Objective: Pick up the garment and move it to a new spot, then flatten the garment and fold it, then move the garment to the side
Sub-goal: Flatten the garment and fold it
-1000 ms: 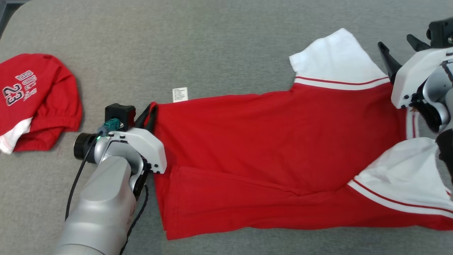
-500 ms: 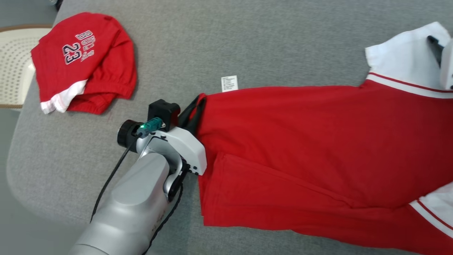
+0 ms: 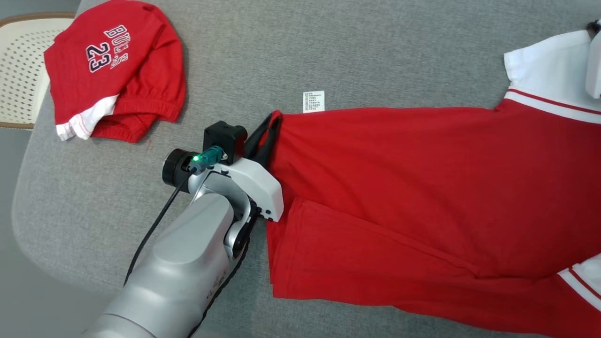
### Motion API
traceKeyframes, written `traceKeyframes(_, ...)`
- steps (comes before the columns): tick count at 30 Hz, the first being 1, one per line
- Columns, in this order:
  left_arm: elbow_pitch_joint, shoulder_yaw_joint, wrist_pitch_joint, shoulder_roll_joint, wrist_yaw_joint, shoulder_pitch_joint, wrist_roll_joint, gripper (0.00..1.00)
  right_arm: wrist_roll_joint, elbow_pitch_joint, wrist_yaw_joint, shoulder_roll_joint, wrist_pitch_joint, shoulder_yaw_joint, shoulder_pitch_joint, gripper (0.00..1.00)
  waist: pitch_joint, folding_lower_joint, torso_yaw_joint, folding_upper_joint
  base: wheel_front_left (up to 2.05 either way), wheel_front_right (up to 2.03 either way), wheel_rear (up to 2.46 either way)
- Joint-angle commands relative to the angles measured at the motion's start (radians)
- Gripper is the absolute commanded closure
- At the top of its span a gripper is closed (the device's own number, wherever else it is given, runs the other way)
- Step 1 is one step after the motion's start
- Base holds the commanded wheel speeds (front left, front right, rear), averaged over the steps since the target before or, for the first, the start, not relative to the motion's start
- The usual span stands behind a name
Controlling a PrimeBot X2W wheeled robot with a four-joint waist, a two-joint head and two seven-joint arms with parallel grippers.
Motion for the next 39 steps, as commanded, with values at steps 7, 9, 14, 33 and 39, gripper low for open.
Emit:
traceKeyframes(7,-0.007,0.059,0.004,0.006,0.016,-0.032,0.047,1.0,-0.046,0.04,-0.003,-0.018,-0.148,-0.033,-0.033,1.0,-0.006,0.0,-0.038,0.0,0.0,0.0,0.0)
traceKeyframes(9,-0.015,0.087,0.004,0.007,0.019,-0.043,0.069,1.0,-0.061,0.055,-0.003,-0.017,-0.209,-0.057,-0.044,1.0,-0.007,0.0,-0.048,0.0,0.0,0.0,0.0)
traceKeyframes(14,-0.033,0.163,0.003,0.013,0.011,-0.081,0.151,1.0,-0.112,0.099,-0.003,-0.006,-0.367,-0.116,-0.076,1.0,-0.01,0.0,-0.079,0.0,0.0,0.0,0.0)
traceKeyframes(33,0.013,0.347,0.003,0.069,-0.041,0.047,0.297,1.0,0.039,0.007,-0.002,0.149,-0.6,-0.28,0.22,1.0,-0.161,0.0,-0.258,0.0,0.0,0.0,0.0)
traceKeyframes(39,-0.013,0.406,0.004,0.079,-0.054,0.162,0.325,1.0,0.127,-0.172,-0.002,0.154,-0.6,-0.306,0.453,1.0,-0.23,0.0,-0.291,0.0,0.0,0.0,0.0)
